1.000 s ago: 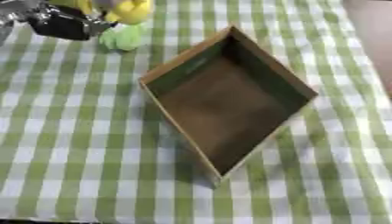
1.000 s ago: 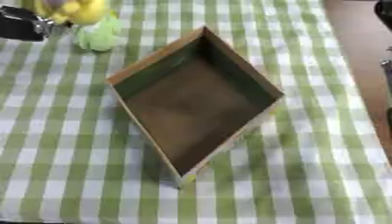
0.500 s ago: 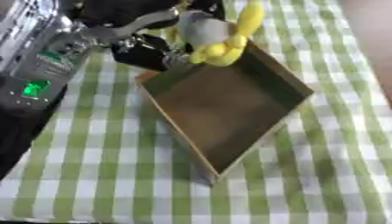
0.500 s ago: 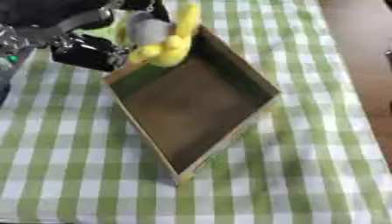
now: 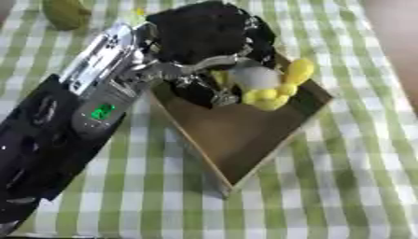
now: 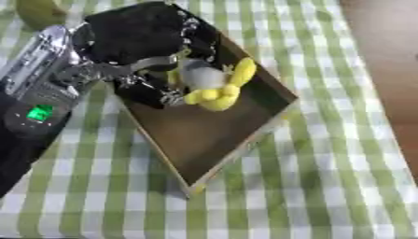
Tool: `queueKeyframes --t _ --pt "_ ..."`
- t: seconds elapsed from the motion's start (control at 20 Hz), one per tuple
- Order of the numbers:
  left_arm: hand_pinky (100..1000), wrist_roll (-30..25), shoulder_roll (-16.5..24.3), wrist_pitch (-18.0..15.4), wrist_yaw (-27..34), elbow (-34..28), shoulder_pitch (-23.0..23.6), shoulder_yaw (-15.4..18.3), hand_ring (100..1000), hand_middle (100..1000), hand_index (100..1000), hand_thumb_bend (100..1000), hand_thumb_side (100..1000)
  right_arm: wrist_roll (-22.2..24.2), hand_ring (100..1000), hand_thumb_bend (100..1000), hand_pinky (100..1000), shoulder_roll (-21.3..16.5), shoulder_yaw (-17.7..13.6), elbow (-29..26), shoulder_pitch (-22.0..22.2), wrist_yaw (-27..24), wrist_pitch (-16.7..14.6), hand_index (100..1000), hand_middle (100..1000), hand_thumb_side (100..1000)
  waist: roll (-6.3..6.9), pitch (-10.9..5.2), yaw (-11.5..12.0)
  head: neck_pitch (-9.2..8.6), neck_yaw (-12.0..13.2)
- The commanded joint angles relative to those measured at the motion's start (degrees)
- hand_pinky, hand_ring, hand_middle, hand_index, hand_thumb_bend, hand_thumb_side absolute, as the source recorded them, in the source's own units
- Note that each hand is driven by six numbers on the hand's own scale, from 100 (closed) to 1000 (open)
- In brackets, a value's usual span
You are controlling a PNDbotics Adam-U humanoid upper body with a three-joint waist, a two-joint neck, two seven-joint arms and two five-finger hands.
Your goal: Pick up objects on the table and place them in the box.
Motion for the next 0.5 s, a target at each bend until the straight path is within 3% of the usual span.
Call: queueKeyframes --t 0.05,0.3,0.35,0.4,0.45,0.5 --pt "507 -1.3 -0.7 -0.6 -1.2 2.3 -0.4 -0.3 555 569 713 127 100 -0.1 841 100 838 -1.6 -0.5 -0.9 -0.6 0.2 -0.1 928 677 470 -0.04 -1.33 -0.1 -0.55 0.2" --pt "655 -4.2 -1.0 -1.9 -2.8 4.9 0.1 -0.8 659 695 845 178 100 -0.2 842 100 838 -1.5 -0.6 -0.9 -0.5 0.2 0.0 928 677 470 0.02 -1.34 0.0 -0.63 0.2" --pt "707 -4.8 -1.0 -2.0 -2.9 5.1 0.2 -0.8 729 762 901 216 100 -0.2 841 100 838 -1.5 -0.7 -0.9 -0.5 0.2 0.0 928 677 470 0.02 -1.35 0.0 -0.64 0.2" --pt "723 -5.5 -1.0 -2.2 -2.9 5.2 0.3 -0.8 748 788 920 233 126 -0.2 842 100 838 -1.5 -0.7 -0.9 -0.4 0.2 0.0 928 677 470 0.02 -1.36 0.0 -0.65 0.2" --pt "761 -6.2 -1.0 -2.4 -2.8 5.3 0.4 -0.8 784 830 953 281 234 -0.2 842 100 838 -1.5 -0.7 -0.9 -0.4 0.2 0.0 928 677 470 0.02 -1.38 0.0 -0.68 0.2" --pt "779 -6.8 -0.9 -2.6 -2.7 5.3 0.5 -0.8 799 847 964 305 266 -0.3 842 100 838 -1.5 -0.7 -0.9 -0.3 0.2 0.0 929 677 470 0.01 -1.39 0.0 -0.71 0.3"
